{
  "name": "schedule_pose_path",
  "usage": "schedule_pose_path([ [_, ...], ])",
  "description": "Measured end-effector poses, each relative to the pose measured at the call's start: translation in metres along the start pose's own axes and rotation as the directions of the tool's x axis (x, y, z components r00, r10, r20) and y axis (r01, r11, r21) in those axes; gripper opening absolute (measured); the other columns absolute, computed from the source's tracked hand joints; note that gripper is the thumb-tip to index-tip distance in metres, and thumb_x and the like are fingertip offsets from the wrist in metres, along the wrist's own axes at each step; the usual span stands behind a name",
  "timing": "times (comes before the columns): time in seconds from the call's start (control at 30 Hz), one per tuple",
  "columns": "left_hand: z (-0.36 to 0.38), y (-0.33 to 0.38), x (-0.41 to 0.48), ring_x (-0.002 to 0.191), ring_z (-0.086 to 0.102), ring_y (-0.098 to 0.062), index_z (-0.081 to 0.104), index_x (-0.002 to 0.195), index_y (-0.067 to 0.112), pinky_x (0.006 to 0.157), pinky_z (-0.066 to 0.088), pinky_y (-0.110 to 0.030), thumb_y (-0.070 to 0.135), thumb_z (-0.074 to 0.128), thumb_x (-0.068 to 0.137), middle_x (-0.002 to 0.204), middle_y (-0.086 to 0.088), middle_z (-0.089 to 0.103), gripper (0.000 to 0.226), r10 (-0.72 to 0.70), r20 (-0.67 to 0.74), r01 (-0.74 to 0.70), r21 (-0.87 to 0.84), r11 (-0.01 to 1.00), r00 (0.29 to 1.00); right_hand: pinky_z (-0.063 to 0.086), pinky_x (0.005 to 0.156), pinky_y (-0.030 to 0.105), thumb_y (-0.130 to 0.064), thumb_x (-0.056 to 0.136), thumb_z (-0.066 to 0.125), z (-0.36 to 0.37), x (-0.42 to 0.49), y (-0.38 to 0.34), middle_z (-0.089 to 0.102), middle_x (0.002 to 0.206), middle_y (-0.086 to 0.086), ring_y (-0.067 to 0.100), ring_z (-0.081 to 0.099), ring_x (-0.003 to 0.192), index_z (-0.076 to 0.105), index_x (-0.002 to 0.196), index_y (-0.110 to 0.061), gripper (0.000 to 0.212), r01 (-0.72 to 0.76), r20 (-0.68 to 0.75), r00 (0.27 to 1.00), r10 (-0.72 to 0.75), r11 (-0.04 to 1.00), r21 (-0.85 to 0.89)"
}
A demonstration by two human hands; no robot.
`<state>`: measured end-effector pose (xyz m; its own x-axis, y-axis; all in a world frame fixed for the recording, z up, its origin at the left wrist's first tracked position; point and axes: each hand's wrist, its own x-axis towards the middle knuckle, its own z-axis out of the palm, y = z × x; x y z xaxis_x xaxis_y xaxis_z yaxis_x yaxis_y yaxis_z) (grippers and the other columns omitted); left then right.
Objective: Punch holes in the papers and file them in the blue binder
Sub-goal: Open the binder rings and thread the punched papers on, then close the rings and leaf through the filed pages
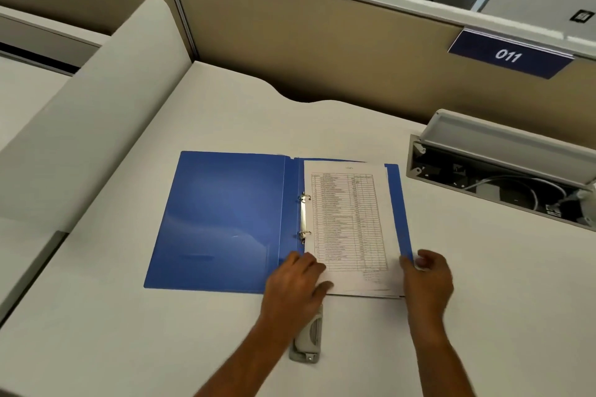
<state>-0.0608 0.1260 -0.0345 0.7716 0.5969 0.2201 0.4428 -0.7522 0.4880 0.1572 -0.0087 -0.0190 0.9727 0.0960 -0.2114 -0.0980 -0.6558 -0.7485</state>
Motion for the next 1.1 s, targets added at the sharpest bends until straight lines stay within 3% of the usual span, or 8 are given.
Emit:
schedule_pose_path([
  [0.2, -0.023, -0.011, 0.001, 0.105, 0.059, -0.021, 0.072, 0.112, 0.02, 0.082, 0.054, -0.035, 0.047, 0.078, 0.088, 0.112, 0.0, 0.071, 0.036, -0.445, -0.155, 0.445, -0.035, 0.895, 0.882, 0.066, 0.087, 0.055, -0.023, 0.081, 0.093, 0.005, 0.004, 0.008, 0.072, 0.109, 0.01, 0.033, 0.072, 0.096, 0.076, 0.108, -0.018, 0.033, -0.01, 0.14, 0.99, 0.015, 0.999, -0.033],
  [0.37, -0.066, -0.08, -0.013, 0.121, 0.053, -0.041, 0.064, 0.129, 0.017, 0.088, 0.05, -0.052, 0.054, 0.082, 0.08, 0.136, -0.014, 0.061, 0.064, -0.685, -0.303, 0.743, 0.152, 0.652, 0.663, 0.065, 0.085, 0.053, -0.045, 0.067, 0.098, 0.015, 0.004, 0.014, 0.068, 0.112, 0.008, 0.035, 0.069, 0.1, 0.069, 0.101, -0.031, 0.047, 0.024, 0.167, 0.986, 0.008, 0.982, -0.189],
  [0.5, -0.105, -0.138, -0.027, 0.123, 0.049, -0.05, 0.055, 0.14, 0.013, 0.093, 0.046, -0.061, 0.059, 0.086, 0.074, 0.141, -0.021, 0.055, 0.086, -0.873, -0.313, 0.923, 0.038, 0.382, 0.374, 0.061, 0.091, 0.059, -0.041, 0.064, 0.101, 0.018, 0.0, 0.003, 0.07, 0.11, 0.005, 0.035, 0.067, 0.103, 0.07, 0.095, -0.03, 0.045, -0.087, 0.155, 0.981, 0.113, 0.982, -0.167],
  [0.57, -0.12, -0.156, -0.03, 0.125, 0.048, -0.052, 0.053, 0.141, 0.011, 0.095, 0.045, -0.064, 0.056, 0.085, 0.077, 0.141, -0.024, 0.054, 0.085, -0.898, -0.291, 0.939, 0.009, 0.342, 0.33, 0.06, 0.093, 0.061, -0.035, 0.068, 0.099, 0.018, -0.002, -0.002, 0.074, 0.104, 0.003, 0.034, 0.07, 0.101, 0.07, 0.089, -0.028, 0.036, -0.105, 0.17, 0.978, 0.121, 0.989, -0.099],
  [0.67, -0.135, -0.171, -0.031, 0.126, 0.047, -0.052, 0.053, 0.143, 0.01, 0.096, 0.046, -0.065, 0.053, 0.081, 0.083, 0.143, -0.025, 0.054, 0.079, -0.866, -0.248, 0.9, 0.065, 0.432, 0.434, 0.063, 0.09, 0.053, -0.019, 0.081, 0.093, 0.008, -0.014, -0.017, 0.078, 0.092, 0.001, 0.032, 0.076, 0.09, 0.072, 0.084, -0.024, 0.021, -0.115, 0.217, 0.972, 0.095, 0.99, 0.082],
  [0.87, -0.146, -0.197, -0.028, 0.152, 0.032, -0.046, 0.041, 0.157, 0.004, 0.121, 0.032, -0.055, 0.065, 0.048, 0.097, 0.163, -0.022, 0.04, 0.085, -0.52, -0.117, 0.525, 0.357, 0.773, 0.846, 0.055, 0.068, 0.031, -0.019, 0.094, 0.083, -0.01, -0.042, -0.052, 0.077, 0.083, 0.003, 0.028, 0.074, 0.082, 0.076, 0.083, -0.012, 0.015, 0.031, 0.145, 0.987, -0.064, 0.976, 0.218],
  [1.0, -0.145, -0.216, -0.03, 0.16, 0.02, -0.032, 0.02, 0.166, 0.011, 0.126, 0.027, -0.05, 0.078, 0.026, 0.096, 0.173, -0.008, 0.023, 0.097, -0.482, 0.042, 0.452, 0.285, 0.845, 0.875, 0.062, 0.072, 0.04, -0.025, 0.096, 0.081, -0.007, -0.066, -0.082, 0.076, 0.082, -0.001, 0.019, 0.072, 0.075, 0.077, 0.087, -0.014, 0.015, 0.223, 0.037, 0.973, -0.229, 0.968, 0.118],
  [1.1, -0.14, -0.225, -0.039, 0.162, 0.016, -0.029, 0.016, 0.167, 0.012, 0.129, 0.022, -0.048, 0.08, 0.017, 0.096, 0.175, -0.005, 0.018, 0.098, -0.46, 0.099, 0.421, 0.27, 0.866, 0.882, 0.059, 0.069, 0.029, -0.025, 0.096, 0.08, 0.005, -0.097, -0.113, 0.075, 0.087, -0.004, 0.016, 0.07, 0.077, 0.076, 0.09, -0.015, 0.013, 0.376, -0.003, 0.926, -0.377, 0.923, 0.084],
])
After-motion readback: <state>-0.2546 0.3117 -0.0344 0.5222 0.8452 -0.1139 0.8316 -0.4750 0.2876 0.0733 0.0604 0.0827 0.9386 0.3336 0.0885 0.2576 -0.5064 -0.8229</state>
